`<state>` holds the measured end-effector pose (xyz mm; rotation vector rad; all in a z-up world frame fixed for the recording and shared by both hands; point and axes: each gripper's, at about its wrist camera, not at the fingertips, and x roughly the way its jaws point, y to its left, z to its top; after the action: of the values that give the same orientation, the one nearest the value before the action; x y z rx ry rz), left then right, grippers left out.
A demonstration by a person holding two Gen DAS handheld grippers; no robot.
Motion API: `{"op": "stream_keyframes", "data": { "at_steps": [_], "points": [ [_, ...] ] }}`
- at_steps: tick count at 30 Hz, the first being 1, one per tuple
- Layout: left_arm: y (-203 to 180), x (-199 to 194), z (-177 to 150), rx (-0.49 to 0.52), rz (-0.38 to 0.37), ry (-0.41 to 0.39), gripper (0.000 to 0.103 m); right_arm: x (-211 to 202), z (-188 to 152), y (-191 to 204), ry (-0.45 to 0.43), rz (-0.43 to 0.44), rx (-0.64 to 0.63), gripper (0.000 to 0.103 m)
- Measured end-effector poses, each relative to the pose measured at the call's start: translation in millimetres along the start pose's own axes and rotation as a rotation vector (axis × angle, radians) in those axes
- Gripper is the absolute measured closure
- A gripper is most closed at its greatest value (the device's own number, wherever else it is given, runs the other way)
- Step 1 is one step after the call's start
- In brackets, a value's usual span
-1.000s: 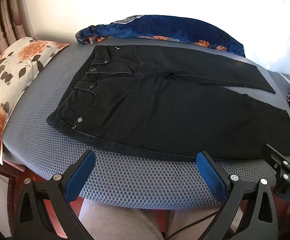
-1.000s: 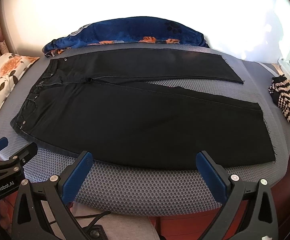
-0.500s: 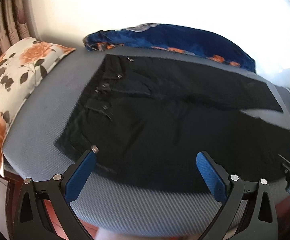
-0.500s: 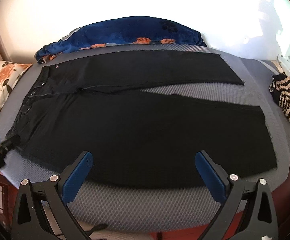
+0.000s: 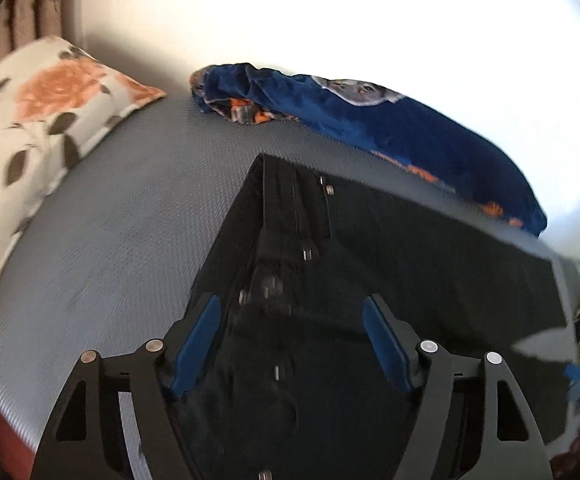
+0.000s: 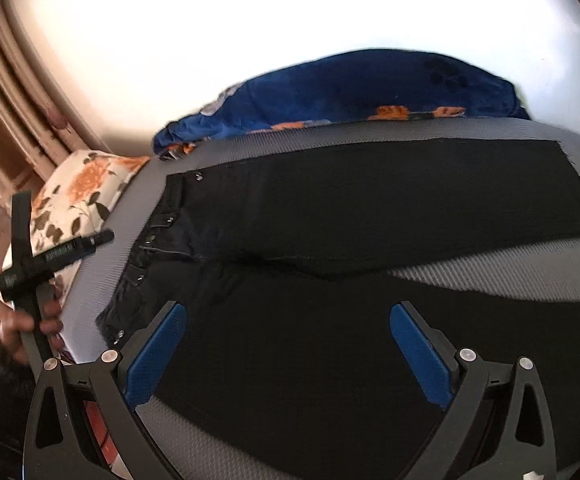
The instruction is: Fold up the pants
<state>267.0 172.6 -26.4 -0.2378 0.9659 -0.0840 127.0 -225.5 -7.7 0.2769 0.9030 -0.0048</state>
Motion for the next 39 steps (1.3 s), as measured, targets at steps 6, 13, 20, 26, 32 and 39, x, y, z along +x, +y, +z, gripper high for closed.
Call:
{"op": "stream_keyframes", "data": {
  "at_steps": [6, 13, 20, 26, 32, 39],
  "points": [
    [28.0, 54.3, 51.4, -0.081, -0.135, 0.054, 0.04, 51.4, 30.3, -4.4, 0.08, -0.13, -0.019, 0.001],
    [57.3, 116.5, 93.1, -0.186, -0.243, 0.125, 0.048, 97.3, 58.3, -17.6, 0.134, -0.092, 0.03, 0.015],
    [75.8, 155.3, 111.0, -0.245, -0.34, 0.206, 0.065, 121.7, 81.6, -17.7, 0.118, -0.092, 0.013, 0.015],
    [70.0, 177.3, 121.3, -0.224, -0.392, 0.254, 0.068, 132.0, 98.6, -14.4, 0.076, -0.069, -0.003, 0.015],
    [60.7, 202.3, 135.0, -0.241, -0.542, 0.3, 0.069, 146.7, 107.3, -13.1, 0.073, -0.038, -0.009, 0.015],
    [34.3, 227.4, 140.2, -0.17, -0.574, 0.337, 0.072, 163.6, 111.4, -14.2, 0.083, -0.013, -0.022, 0.015]
  ]
}}
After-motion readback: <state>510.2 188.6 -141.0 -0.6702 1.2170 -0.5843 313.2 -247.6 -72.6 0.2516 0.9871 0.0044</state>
